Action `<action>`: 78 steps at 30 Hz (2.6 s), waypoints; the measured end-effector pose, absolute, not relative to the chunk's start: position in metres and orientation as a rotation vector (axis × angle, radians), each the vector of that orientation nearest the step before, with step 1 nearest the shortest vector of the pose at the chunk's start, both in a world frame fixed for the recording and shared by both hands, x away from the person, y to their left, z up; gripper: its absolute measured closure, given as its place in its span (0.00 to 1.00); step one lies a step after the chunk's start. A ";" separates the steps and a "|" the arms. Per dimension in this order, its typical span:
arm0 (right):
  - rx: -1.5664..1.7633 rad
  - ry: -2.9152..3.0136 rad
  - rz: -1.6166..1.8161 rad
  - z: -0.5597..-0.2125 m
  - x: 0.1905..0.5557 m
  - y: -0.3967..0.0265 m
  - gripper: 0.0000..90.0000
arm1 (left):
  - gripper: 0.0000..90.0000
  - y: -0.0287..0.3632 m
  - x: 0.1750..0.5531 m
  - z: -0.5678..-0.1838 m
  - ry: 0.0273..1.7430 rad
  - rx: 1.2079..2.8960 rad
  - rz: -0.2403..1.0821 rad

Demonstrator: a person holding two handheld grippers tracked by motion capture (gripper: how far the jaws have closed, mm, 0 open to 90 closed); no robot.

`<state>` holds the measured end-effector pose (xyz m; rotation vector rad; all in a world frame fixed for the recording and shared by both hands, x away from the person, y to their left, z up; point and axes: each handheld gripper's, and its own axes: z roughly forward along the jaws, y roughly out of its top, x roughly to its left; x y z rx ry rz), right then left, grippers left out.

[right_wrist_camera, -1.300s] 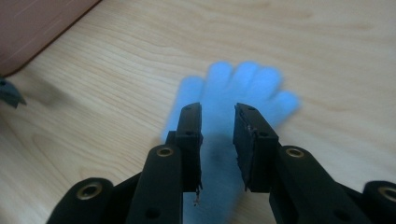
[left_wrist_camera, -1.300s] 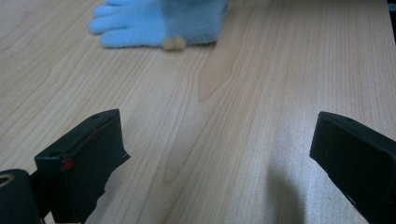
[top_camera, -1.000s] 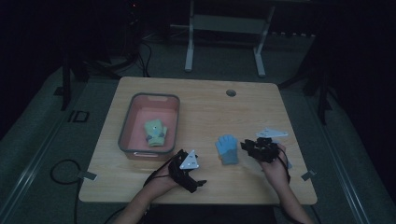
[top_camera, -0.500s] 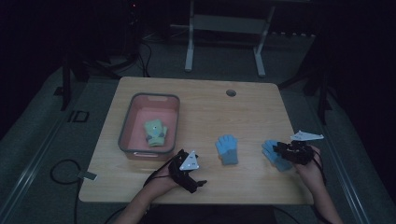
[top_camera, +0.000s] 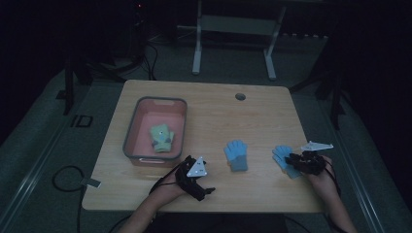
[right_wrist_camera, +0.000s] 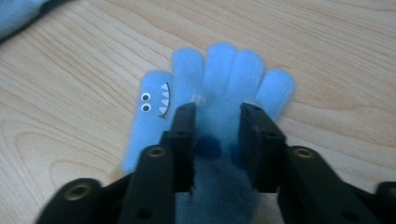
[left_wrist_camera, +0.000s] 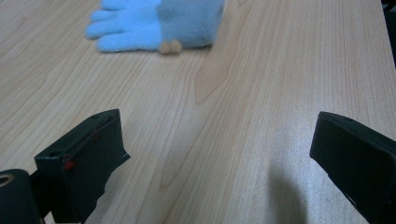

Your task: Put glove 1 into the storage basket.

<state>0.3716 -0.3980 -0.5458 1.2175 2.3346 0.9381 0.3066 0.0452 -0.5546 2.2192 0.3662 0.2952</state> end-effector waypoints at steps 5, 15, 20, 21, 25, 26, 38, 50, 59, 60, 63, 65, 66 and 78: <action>1.258 2.318 0.906 -0.544 0.371 -0.391 0.95 | 0.03 0.046 0.307 -0.554 0.362 2.219 0.297; 1.439 2.108 0.974 -0.508 0.359 -0.361 0.96 | 0.03 0.046 0.307 -0.554 0.363 2.221 0.295; 1.515 2.011 0.929 -0.499 0.358 -0.340 0.96 | 0.03 0.047 0.306 -0.553 0.366 2.215 0.294; 1.538 1.985 0.933 -0.497 0.358 -0.337 0.96 | 0.03 0.047 0.306 -0.553 0.366 2.216 0.294; 1.578 1.911 0.906 -0.493 0.359 -0.327 0.96 | 0.03 0.047 0.307 -0.553 0.366 2.219 0.293; 1.592 1.897 0.904 -0.493 0.360 -0.326 0.96 | 0.03 0.046 0.307 -0.553 0.368 2.216 0.293; 1.688 1.888 0.840 -0.527 0.370 -0.316 0.96 | 0.03 0.047 0.306 -0.552 0.360 2.221 0.301; 1.706 1.928 0.851 -0.530 0.371 -0.327 0.78 | 0.03 0.047 0.306 -0.553 0.358 2.221 0.300; 1.501 2.119 0.919 -0.512 0.366 -0.349 0.75 | 0.03 0.047 0.306 -0.553 0.357 2.217 0.305; 1.458 2.166 0.956 -0.511 0.366 -0.352 0.75 | 0.03 0.047 0.306 -0.552 0.358 2.217 0.305; 1.352 2.252 0.997 -0.513 0.368 -0.358 0.75 | 0.03 0.047 0.306 -0.553 0.359 2.216 0.303; 1.297 2.289 1.008 -0.514 0.370 -0.360 0.73 | 0.03 0.047 0.306 -0.553 0.353 2.219 0.307; 1.274 2.306 1.008 -0.516 0.371 -0.361 0.73 | 0.03 0.047 0.306 -0.553 0.353 2.217 0.305; 1.200 2.406 0.954 -0.541 0.379 -0.355 0.66 | 0.04 0.049 0.306 -0.553 0.357 2.214 0.320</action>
